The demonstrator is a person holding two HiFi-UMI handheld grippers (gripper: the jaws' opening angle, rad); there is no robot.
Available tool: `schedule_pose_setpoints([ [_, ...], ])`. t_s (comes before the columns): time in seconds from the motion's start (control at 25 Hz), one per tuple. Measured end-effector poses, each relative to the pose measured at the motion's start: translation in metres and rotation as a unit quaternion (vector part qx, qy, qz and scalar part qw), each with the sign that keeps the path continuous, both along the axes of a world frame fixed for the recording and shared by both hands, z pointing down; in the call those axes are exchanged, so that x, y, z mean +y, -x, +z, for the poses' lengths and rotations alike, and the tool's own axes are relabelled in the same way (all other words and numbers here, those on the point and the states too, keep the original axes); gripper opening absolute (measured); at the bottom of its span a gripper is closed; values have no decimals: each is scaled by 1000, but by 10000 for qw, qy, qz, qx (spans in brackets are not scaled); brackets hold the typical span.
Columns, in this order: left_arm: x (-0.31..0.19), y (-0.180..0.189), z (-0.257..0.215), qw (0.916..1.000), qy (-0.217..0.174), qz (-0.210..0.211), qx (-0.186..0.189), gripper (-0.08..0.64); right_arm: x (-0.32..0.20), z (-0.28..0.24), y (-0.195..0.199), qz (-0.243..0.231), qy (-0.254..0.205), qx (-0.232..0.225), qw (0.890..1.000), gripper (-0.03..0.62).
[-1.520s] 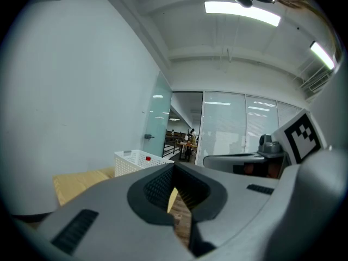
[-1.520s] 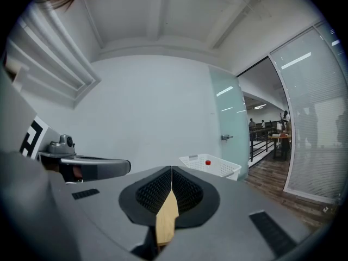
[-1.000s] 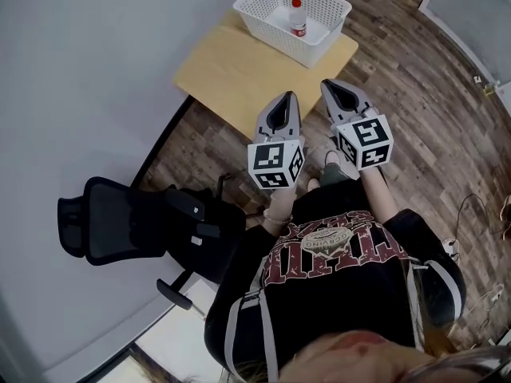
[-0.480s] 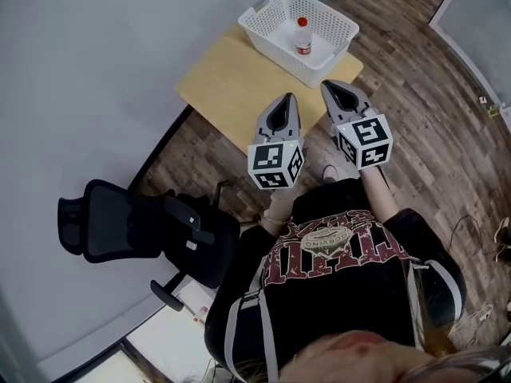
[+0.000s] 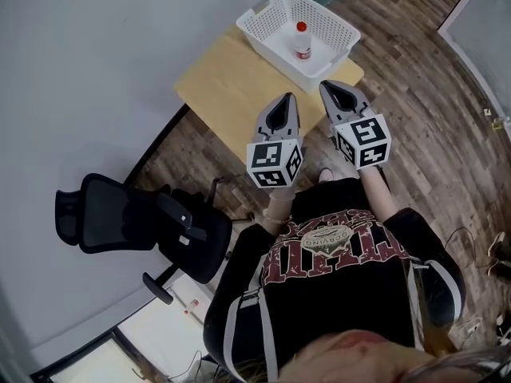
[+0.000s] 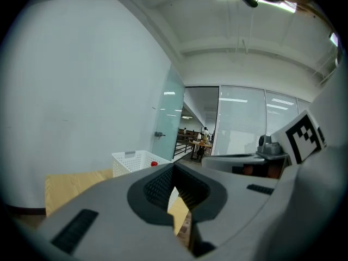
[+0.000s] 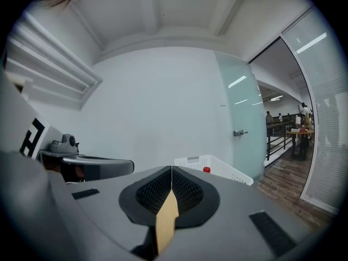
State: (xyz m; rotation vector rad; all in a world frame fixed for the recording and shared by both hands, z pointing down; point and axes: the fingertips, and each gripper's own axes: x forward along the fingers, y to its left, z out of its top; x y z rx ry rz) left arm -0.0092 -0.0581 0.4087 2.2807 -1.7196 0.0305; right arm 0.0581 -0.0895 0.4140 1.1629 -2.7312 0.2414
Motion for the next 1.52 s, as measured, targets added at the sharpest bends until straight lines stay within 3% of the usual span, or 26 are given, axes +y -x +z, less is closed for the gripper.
schedule_pose_setpoints([
  [0.48, -21, 4, 8, 9999, 60, -123, 41, 48, -23, 10, -3, -44, 68, 41, 10000, 18],
  [1.52, -122, 45, 31, 9976, 275, 600, 202, 48, -118, 34, 22, 828, 321, 158, 9959, 18],
])
